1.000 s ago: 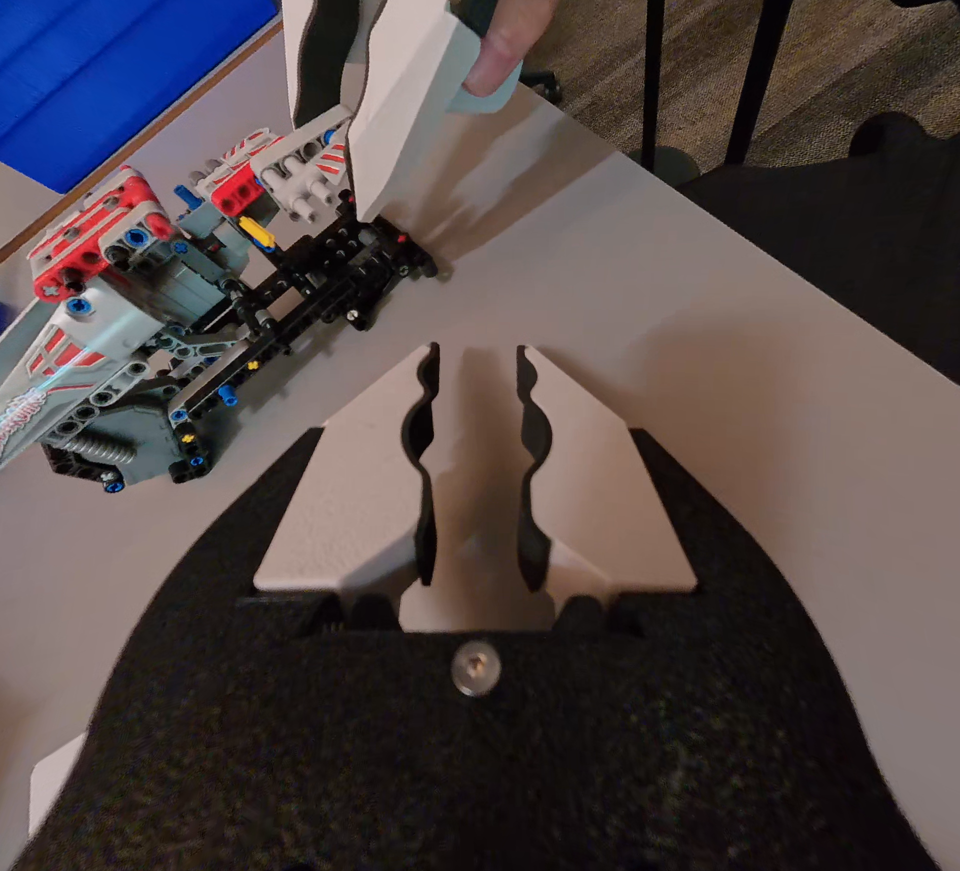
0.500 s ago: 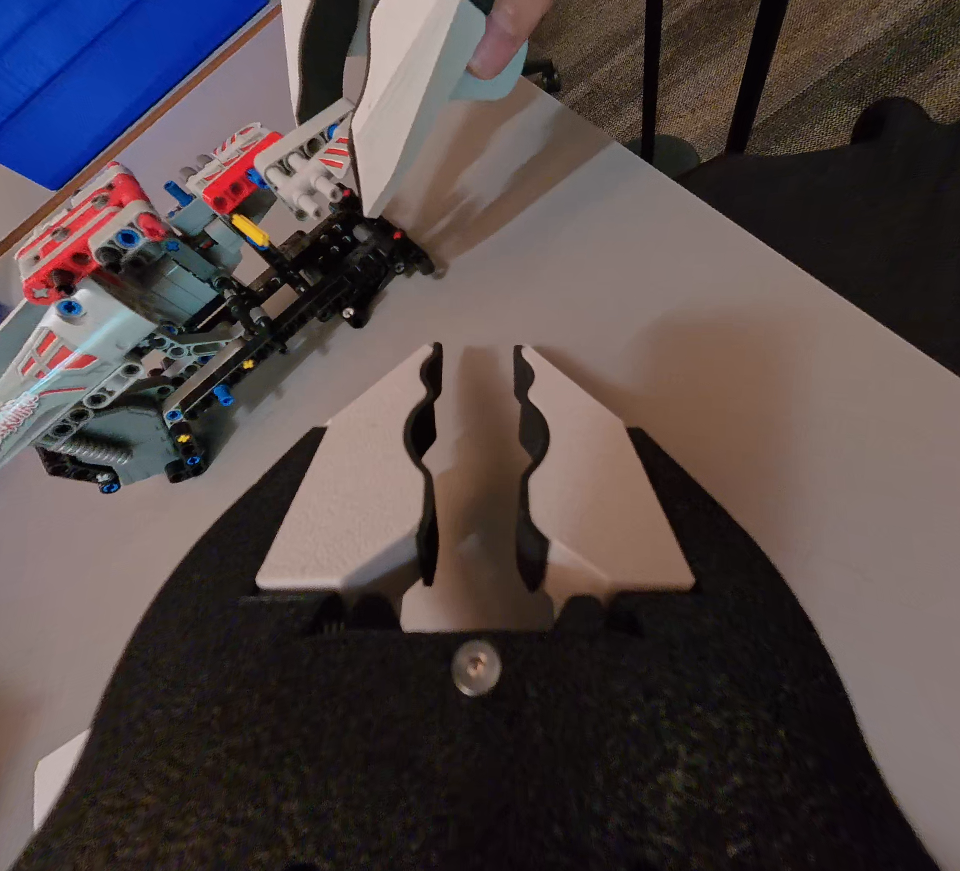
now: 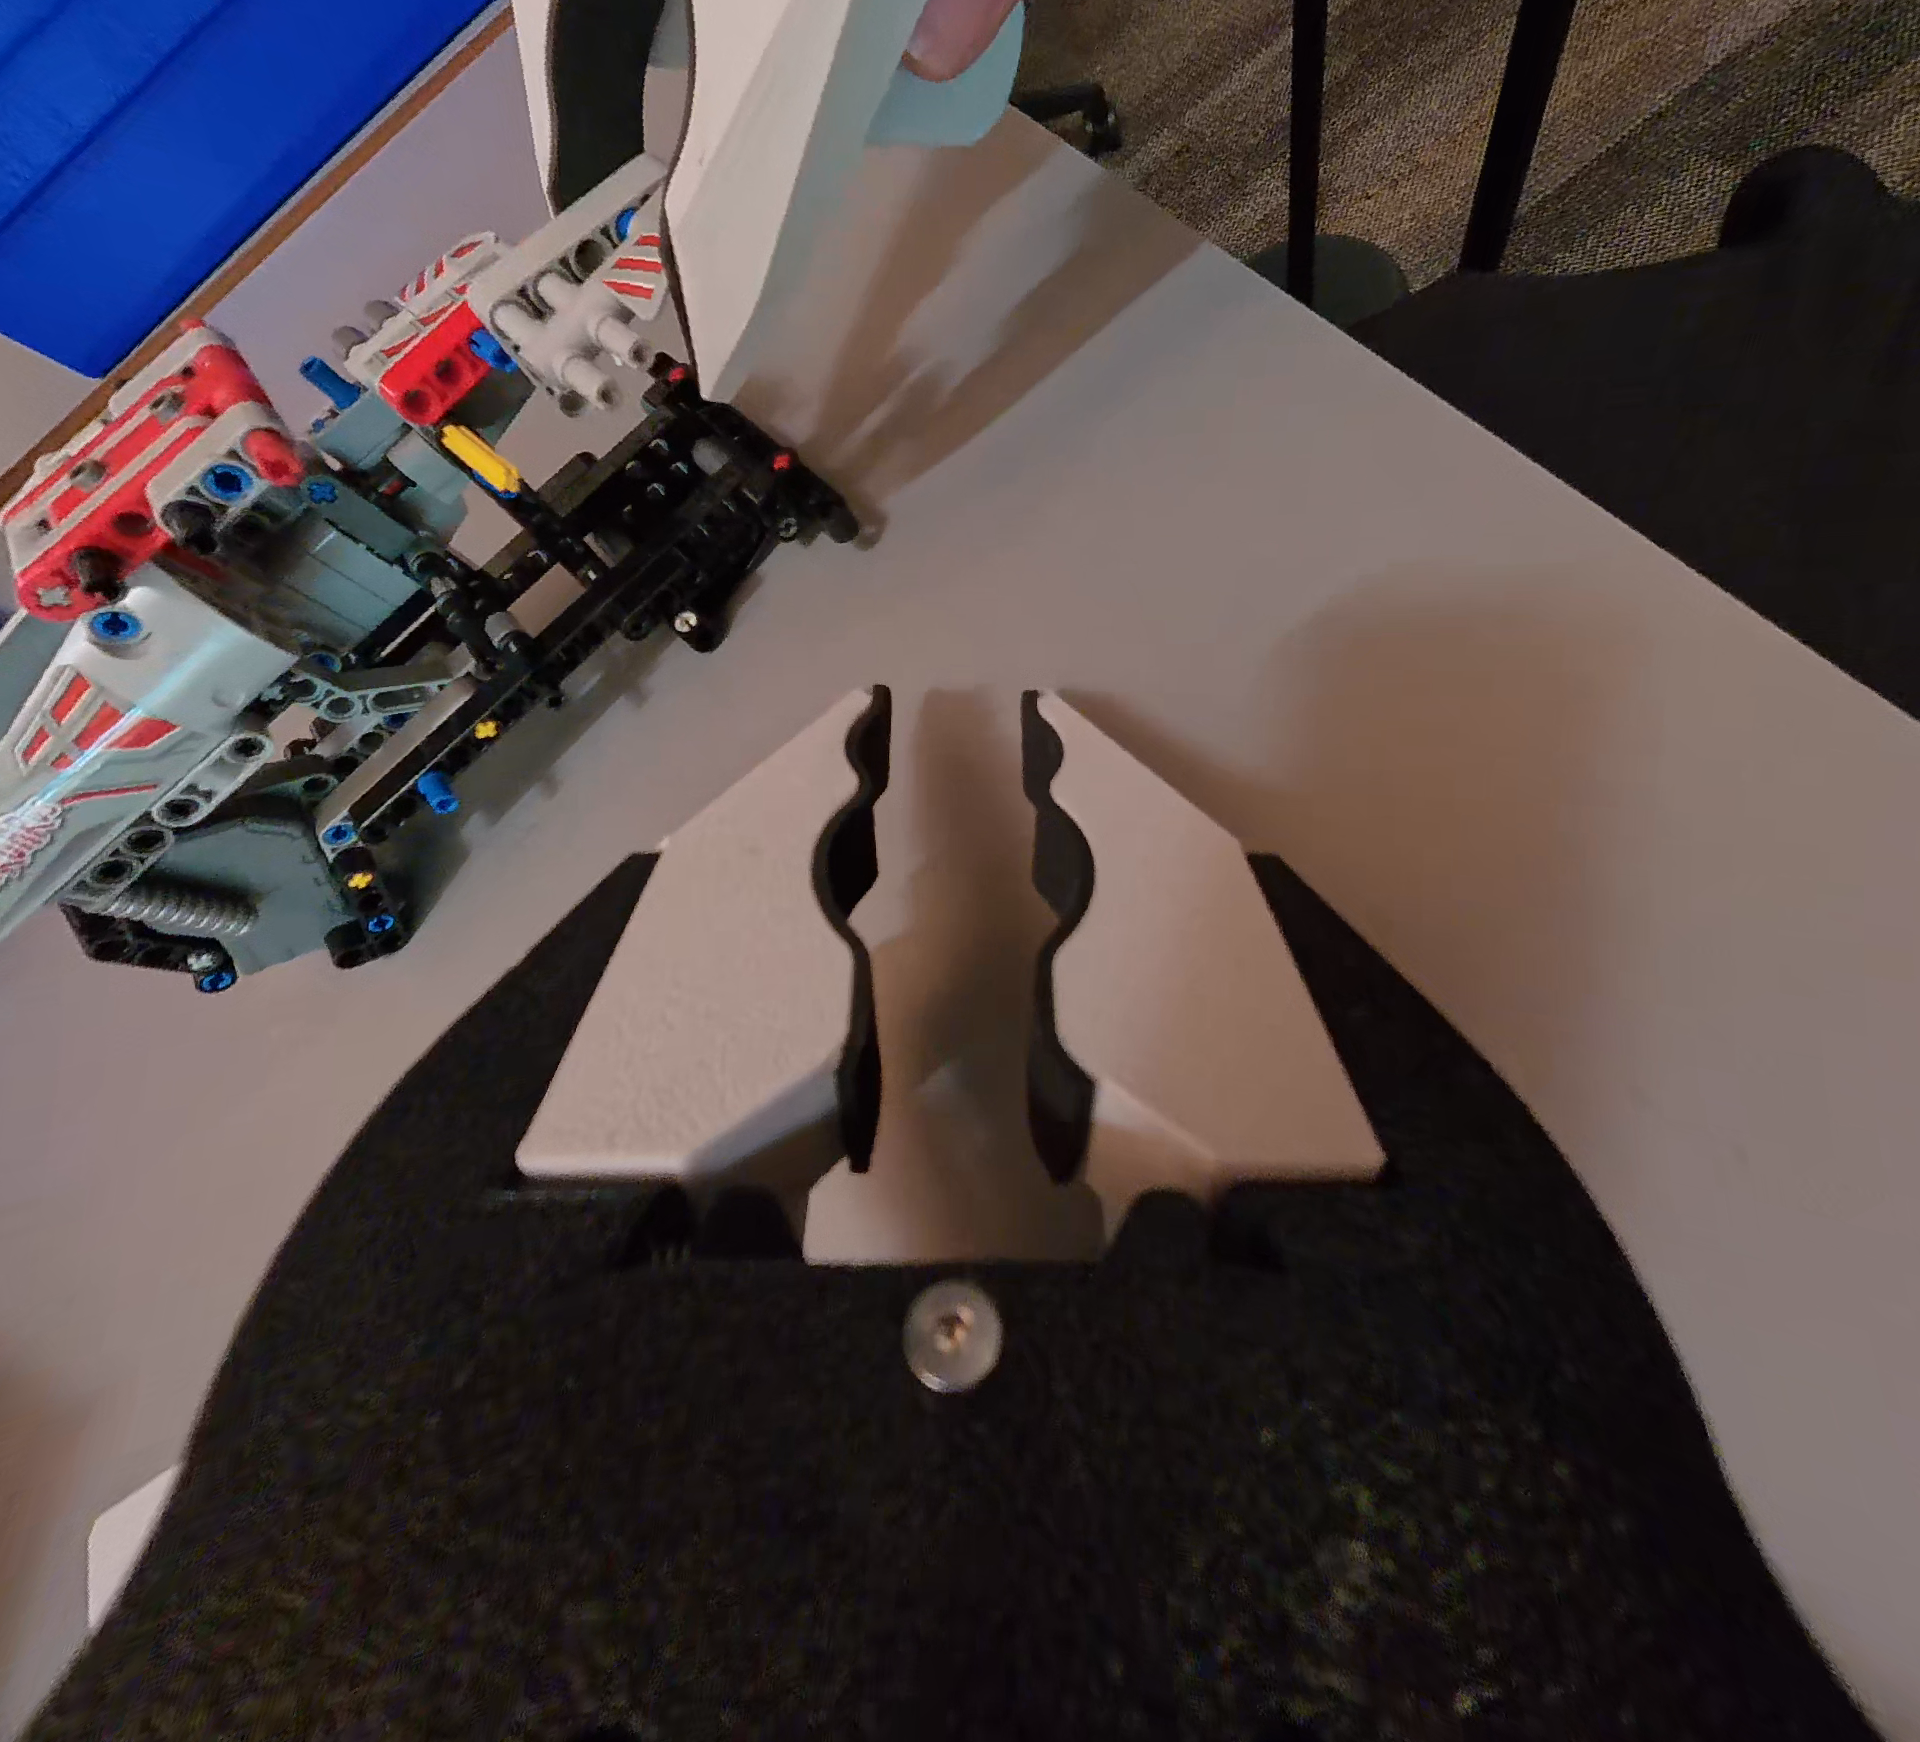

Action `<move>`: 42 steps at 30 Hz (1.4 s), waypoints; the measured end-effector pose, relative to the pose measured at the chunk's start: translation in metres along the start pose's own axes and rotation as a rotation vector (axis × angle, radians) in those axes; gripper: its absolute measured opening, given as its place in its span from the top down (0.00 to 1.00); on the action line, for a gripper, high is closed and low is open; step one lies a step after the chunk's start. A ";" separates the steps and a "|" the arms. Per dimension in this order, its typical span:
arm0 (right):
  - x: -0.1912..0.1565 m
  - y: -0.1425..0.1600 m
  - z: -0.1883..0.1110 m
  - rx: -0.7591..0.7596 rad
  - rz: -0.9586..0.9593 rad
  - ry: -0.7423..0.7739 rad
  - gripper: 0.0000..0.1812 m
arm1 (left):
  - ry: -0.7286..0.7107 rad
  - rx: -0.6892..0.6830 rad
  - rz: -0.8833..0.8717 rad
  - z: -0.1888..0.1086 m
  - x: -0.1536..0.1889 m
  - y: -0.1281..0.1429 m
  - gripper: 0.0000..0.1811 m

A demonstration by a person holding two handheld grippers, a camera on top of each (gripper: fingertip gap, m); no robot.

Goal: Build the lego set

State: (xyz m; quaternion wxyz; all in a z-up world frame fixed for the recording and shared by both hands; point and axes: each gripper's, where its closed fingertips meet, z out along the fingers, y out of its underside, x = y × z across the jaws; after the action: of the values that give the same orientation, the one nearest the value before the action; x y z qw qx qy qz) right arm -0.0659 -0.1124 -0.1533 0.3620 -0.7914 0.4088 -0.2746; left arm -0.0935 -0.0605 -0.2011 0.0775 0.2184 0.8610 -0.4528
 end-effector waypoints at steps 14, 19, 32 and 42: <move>0.002 0.002 0.001 -0.014 -0.037 0.016 0.86 | 0.001 -0.010 0.011 0.002 0.001 0.001 0.88; -0.001 0.002 0.001 -0.018 -0.052 0.012 0.86 | 0.002 -0.014 0.015 0.002 0.001 0.002 0.88; -0.037 -0.003 0.004 0.021 -0.242 -0.142 0.86 | -0.092 -0.014 -0.041 -0.015 -0.019 0.003 0.82; -0.130 0.001 0.018 0.157 -0.429 -0.539 0.86 | -0.085 -0.010 0.069 -0.065 0.032 0.010 0.82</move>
State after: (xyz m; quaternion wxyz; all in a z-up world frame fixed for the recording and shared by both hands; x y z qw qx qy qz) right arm -0.1205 0.0032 -0.1828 0.4507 -0.8731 0.1007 -0.1560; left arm -0.1129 0.0073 -0.1811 0.1306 0.2283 0.8511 -0.4543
